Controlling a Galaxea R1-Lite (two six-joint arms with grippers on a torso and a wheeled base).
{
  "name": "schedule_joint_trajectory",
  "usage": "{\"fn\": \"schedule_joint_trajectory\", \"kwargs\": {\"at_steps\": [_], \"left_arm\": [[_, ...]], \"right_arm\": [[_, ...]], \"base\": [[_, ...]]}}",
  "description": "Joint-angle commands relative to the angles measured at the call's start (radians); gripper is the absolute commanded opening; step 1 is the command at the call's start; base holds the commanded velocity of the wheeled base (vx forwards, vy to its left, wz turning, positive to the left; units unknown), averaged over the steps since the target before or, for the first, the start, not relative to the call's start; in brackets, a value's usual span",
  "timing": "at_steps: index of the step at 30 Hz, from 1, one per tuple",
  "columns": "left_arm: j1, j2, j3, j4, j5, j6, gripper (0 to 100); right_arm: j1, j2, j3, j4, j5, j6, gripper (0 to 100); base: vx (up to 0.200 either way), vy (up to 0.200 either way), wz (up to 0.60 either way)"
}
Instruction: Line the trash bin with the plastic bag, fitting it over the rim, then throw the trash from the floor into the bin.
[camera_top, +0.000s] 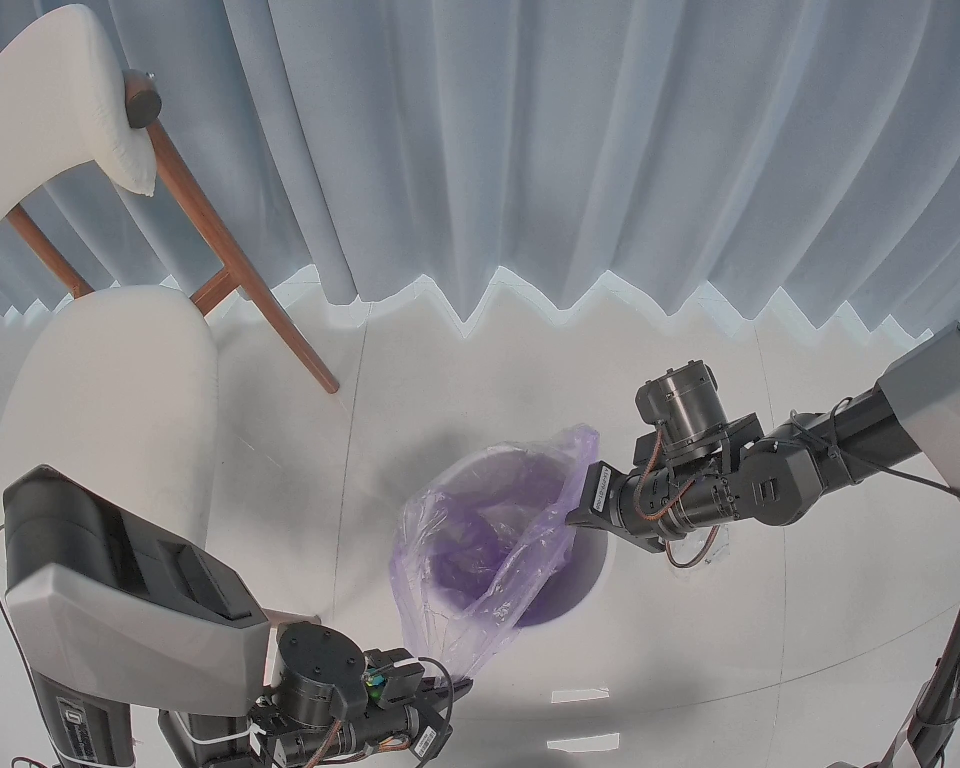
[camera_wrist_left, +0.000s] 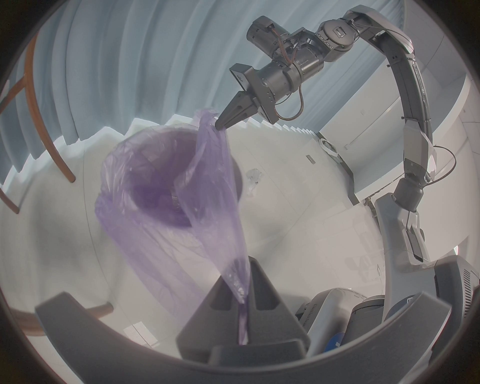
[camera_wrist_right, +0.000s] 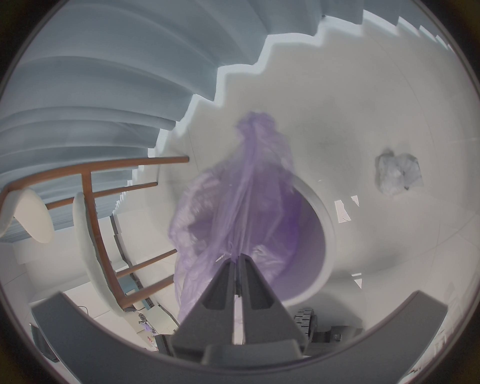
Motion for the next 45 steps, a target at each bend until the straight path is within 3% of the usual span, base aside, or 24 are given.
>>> {"fn": "schedule_joint_trajectory", "kwargs": {"at_steps": [1,6,12,20,25,30,34,35,38,39,41,45], "left_arm": [[-0.004,0.011,0.000,-0.001,0.000,0.003,0],[0.009,0.053,-0.025,-0.001,0.013,0.006,0],[0.035,0.067,-0.100,-0.002,0.069,0.011,0],[0.038,0.118,-0.197,-0.001,0.110,0.006,0],[0.033,0.159,-0.269,-0.002,0.105,0.006,0],[0.016,0.172,-0.310,-0.001,0.110,0.004,0],[-0.011,0.182,-0.299,-0.002,0.115,0.000,0],[-0.014,0.182,-0.299,-0.002,0.115,0.000,0],[-0.021,0.182,-0.301,-0.002,0.115,0.000,0],[-0.028,0.184,-0.301,-0.002,0.115,0.000,0],[-0.042,0.184,-0.299,-0.002,0.115,-0.002,0],[-0.054,0.182,-0.301,-0.002,0.116,-0.002,0]], "right_arm": [[0.000,-0.024,0.045,-0.004,-0.005,0.000,0],[-0.018,-0.019,0.049,-0.011,-0.034,0.000,0],[-0.078,-0.035,0.043,-0.020,-0.044,0.002,0],[-0.121,-0.048,0.026,-0.155,-0.059,-0.005,0],[-0.165,-0.071,0.036,-0.155,-0.059,-0.043,0],[-0.155,-0.076,0.042,-0.159,-0.056,-0.061,0],[-0.159,-0.050,0.053,-0.182,-0.039,-0.244,0],[-0.159,-0.045,0.059,-0.196,-0.034,-0.281,100],[-0.159,-0.036,0.077,-0.250,-0.030,-0.350,100],[-0.159,-0.007,0.099,-0.328,-0.030,-0.440,100],[-0.167,0.027,0.112,-0.426,-0.017,-0.532,100],[-0.162,0.076,0.111,-0.547,0.013,-0.554,100]], "base": [[-0.200,0.000,0.00],[-0.200,0.000,0.00],[0.000,0.000,0.00],[0.000,0.000,0.00],[0.000,0.000,0.00],[0.000,0.000,0.00],[0.000,0.000,0.00],[0.000,0.000,0.00],[0.000,0.000,0.00],[0.000,0.000,0.00],[0.000,0.000,0.00],[0.000,0.000,0.00]]}}
